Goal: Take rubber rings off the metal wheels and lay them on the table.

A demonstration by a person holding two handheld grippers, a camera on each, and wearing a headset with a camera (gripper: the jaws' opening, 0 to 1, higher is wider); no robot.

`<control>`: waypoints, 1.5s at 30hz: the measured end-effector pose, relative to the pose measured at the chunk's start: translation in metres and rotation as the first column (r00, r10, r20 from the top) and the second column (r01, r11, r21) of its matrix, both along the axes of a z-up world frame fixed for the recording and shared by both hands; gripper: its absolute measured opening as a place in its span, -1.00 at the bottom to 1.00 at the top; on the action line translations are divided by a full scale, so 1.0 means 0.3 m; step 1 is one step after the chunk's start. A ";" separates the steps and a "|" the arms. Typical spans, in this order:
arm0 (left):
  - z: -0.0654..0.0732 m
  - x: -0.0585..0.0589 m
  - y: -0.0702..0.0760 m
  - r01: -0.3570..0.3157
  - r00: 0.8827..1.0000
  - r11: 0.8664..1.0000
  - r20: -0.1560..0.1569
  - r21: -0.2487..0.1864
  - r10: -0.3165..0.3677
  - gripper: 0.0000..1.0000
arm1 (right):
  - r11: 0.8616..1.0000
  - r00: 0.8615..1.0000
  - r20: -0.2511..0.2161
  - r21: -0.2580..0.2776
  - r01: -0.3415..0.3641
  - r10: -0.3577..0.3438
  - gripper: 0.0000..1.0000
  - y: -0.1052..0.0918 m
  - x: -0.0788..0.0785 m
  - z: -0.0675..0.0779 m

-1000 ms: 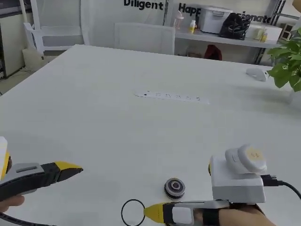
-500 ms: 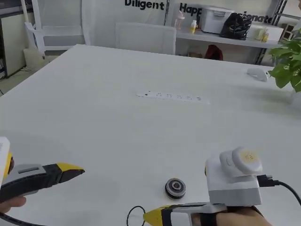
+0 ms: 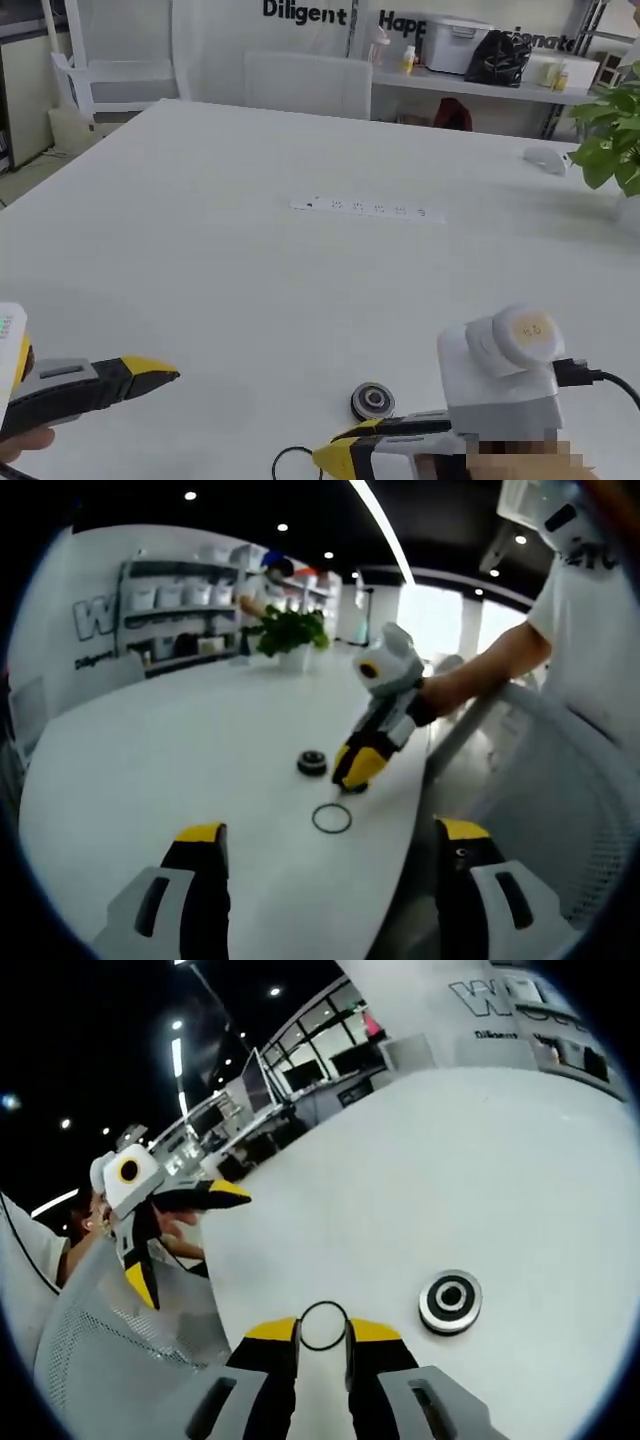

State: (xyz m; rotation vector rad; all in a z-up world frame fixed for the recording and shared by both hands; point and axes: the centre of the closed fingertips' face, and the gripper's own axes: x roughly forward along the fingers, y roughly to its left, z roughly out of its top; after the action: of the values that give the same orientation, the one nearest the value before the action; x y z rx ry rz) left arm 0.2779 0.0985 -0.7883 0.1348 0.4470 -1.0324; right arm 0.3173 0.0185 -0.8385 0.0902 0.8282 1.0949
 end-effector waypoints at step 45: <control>0.011 0.000 -0.003 0.000 1.000 1.000 -0.006 -0.024 0.000 0.72 | 0.963 0.974 0.035 0.157 0.217 -0.225 -0.43 -0.266 0.151 0.124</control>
State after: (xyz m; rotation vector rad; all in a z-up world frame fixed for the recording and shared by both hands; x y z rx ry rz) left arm 0.2780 0.0976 -0.7851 0.1110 0.4398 -1.0381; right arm 0.3625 -0.0614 -0.8012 0.2754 0.6692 0.9441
